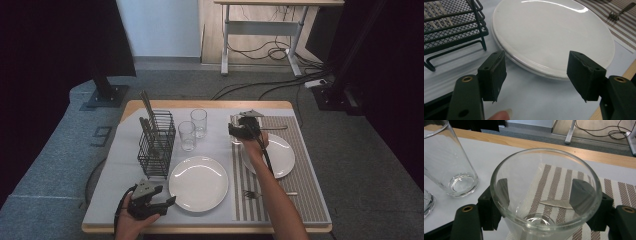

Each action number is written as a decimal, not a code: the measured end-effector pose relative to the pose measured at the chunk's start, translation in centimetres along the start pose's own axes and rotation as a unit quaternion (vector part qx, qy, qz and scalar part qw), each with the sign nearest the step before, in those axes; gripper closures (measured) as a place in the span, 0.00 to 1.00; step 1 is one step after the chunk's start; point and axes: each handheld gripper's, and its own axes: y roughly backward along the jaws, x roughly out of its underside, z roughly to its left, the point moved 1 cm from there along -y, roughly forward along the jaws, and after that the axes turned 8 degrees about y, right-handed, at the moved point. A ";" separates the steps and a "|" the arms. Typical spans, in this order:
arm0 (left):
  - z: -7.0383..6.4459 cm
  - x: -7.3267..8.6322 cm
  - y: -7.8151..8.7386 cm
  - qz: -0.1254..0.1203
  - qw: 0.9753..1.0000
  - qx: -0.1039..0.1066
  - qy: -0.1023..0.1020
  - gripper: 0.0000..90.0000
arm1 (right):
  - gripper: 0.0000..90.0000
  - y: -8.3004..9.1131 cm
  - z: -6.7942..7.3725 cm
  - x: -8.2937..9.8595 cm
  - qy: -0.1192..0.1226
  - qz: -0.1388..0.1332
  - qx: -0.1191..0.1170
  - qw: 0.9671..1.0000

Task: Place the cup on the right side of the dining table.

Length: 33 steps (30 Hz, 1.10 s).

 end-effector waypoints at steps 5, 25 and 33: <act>-0.1 0.0 0.0 0.000 1.000 0.001 -0.001 0.35 | 0.32 -0.1 0.1 0.0 -0.004 -0.003 0.008 1.000; -0.2 0.0 -0.2 0.002 1.000 0.002 -0.002 0.35 | 0.30 0.3 0.3 0.5 -0.013 -0.013 0.002 1.000; 0.0 0.0 -0.2 0.000 1.000 -0.001 0.001 0.36 | 0.22 0.9 -0.4 0.3 -0.050 -0.048 -0.034 0.997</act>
